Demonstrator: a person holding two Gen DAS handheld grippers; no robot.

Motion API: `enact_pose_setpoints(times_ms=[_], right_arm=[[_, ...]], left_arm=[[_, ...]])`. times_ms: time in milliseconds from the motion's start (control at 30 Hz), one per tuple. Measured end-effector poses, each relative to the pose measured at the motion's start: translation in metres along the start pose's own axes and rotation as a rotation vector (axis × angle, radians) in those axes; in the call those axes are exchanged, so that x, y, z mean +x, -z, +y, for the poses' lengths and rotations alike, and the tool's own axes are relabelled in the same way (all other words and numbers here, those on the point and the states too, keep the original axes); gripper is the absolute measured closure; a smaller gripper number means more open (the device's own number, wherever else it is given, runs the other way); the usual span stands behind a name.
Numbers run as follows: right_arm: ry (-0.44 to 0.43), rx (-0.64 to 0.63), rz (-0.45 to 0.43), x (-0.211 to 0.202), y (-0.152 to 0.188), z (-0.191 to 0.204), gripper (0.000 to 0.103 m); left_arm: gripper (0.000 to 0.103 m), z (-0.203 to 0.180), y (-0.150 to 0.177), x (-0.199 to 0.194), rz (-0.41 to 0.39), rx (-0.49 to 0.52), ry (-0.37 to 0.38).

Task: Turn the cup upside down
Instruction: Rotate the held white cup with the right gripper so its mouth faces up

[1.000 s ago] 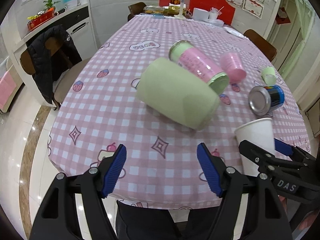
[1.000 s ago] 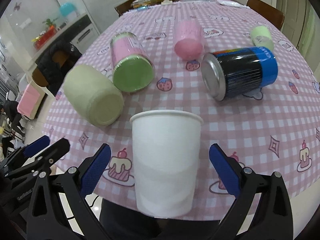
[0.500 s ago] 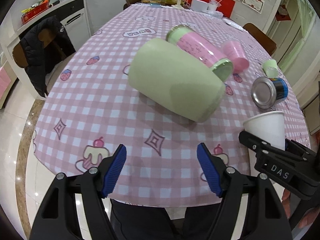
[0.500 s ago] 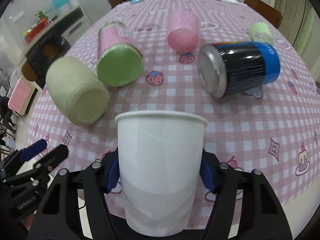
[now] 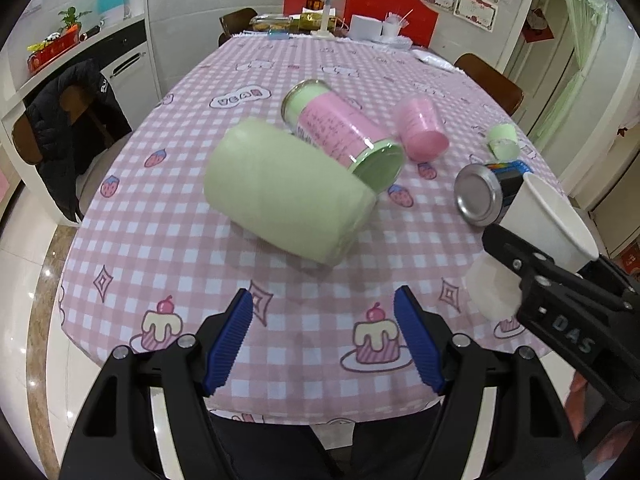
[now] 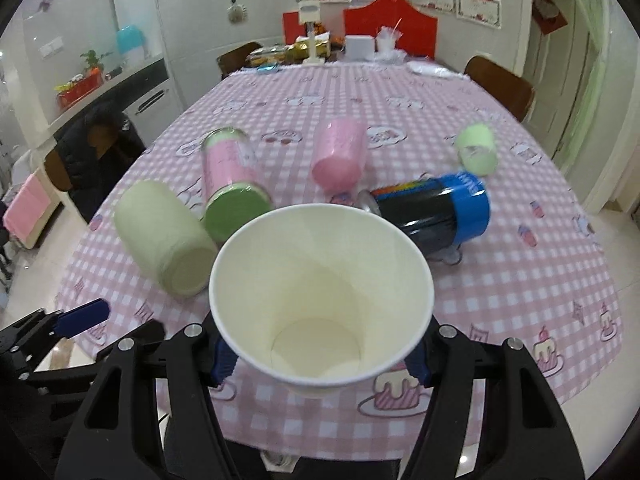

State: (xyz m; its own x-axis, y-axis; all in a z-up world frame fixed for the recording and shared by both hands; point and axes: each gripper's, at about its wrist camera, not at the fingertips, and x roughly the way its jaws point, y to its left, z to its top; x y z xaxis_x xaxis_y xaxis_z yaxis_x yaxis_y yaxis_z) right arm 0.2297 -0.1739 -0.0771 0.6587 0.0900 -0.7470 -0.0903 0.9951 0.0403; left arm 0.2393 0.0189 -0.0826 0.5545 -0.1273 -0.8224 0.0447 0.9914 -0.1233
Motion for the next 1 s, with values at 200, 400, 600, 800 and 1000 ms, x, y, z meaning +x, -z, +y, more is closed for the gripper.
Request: enact_pose_setpoints(times_ms=[200,400,600,800,1000], right_arm=[[0.032,-0.007,0.02,0.022,0.007,-0.003,0.041],[-0.005,-0.012,0.065,0.032,0.022,-0.005,0.03],[-0.002,-0.026,0.042,0.025,0.03,-0.004,0.021],[-0.025,-0.013,0.026,0.012,0.036,-0.007,0.021],[-0.097,0.004,0.001,-0.008,0.051,-0.01,0.021]], left_arm=[[0.031,-0.001,-0.003,0.0,-0.014,0.002,-0.017],[0.031,0.0,-0.003,0.009,0.004,0.004,-0.028],[0.031,0.001,-0.002,0.01,0.001,0.009,-0.033],[0.031,0.003,0.003,0.006,-0.004,0.014,-0.034],[0.031,0.006,0.014,-0.001,-0.027,0.022,-0.029]])
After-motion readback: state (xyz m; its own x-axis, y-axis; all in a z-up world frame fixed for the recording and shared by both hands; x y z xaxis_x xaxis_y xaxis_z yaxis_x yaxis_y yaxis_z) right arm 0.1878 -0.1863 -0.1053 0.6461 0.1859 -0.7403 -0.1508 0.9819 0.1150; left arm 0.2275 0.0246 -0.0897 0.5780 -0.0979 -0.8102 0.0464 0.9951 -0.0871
